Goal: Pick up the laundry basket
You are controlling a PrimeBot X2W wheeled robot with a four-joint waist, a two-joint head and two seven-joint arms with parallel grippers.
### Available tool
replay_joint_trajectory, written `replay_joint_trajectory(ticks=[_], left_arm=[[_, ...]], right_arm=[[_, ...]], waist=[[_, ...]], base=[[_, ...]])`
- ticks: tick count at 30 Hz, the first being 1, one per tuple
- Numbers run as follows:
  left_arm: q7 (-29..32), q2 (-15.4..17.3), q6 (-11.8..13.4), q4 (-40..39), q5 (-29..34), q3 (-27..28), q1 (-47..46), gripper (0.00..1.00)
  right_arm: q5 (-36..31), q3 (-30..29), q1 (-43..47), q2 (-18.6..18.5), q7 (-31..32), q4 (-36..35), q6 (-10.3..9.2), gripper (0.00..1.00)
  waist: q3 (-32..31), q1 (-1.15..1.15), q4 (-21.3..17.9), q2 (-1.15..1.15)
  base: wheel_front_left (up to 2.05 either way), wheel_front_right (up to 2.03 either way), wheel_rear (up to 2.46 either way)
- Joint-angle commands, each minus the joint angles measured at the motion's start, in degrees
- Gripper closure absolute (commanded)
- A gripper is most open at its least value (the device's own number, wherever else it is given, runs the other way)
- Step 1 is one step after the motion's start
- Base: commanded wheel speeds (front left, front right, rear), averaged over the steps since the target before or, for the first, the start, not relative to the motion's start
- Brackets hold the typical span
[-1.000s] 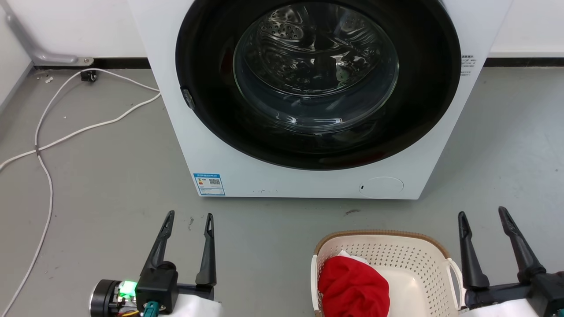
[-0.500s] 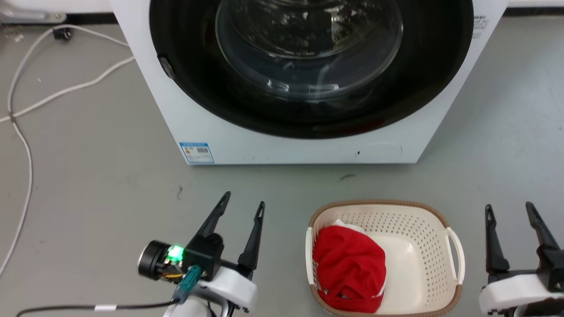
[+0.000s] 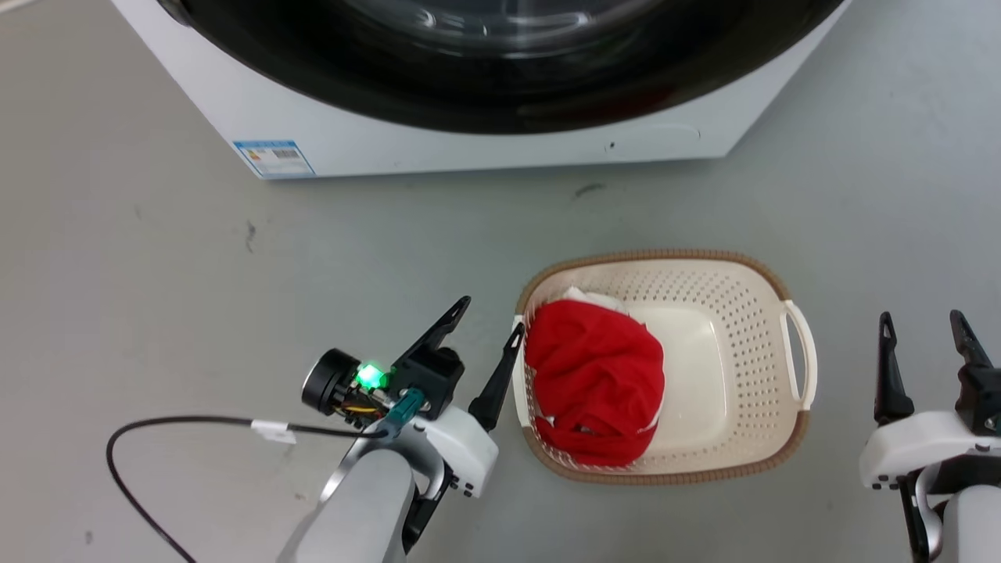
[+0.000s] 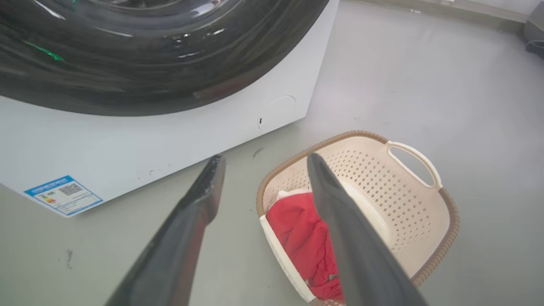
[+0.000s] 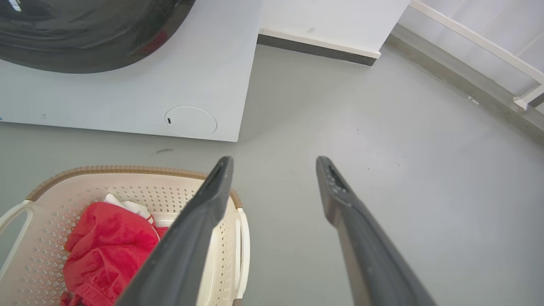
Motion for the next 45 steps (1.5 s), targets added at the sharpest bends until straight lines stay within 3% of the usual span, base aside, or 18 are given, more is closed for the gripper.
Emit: replay_joint_trajectory(ticks=[1,15,28,45], left_arm=[[-0.14,0.17,-0.11,2.02,-0.09,-0.80,-1.85,0.00],[-0.14,1.11,-0.25,23.90,-2.76,-10.28,-18.22,0.00],[-0.01,1.14,0.21,37.57,-4.38,-11.70,-26.86,0.00],[-0.01,1.22,1.07,39.41,-4.87,-12.43,-29.54,0.00]], right_arm=[[-0.51,-0.45,-2.05,0.00,-0.11,1.17,-0.05,0.00],[-4.43,-0.92,-14.82,0.03,-0.11,12.60,-0.05,0.00],[-6.76,-2.37,-21.74,-0.02,-0.11,21.71,-0.05,0.00],[-7.73,-0.77,-27.69,0.11,-0.11,31.43,-0.03,0.00]], waist=[[3.78,-0.01,-1.61,0.00],[17.39,-0.01,-5.11,0.00],[24.19,-0.01,-6.38,0.00],[26.82,-0.01,-5.66,0.00]], base=[[0.00,0.00,0.00],[0.00,0.00,0.00],[0.00,0.00,0.00],[0.00,0.00,0.00]])
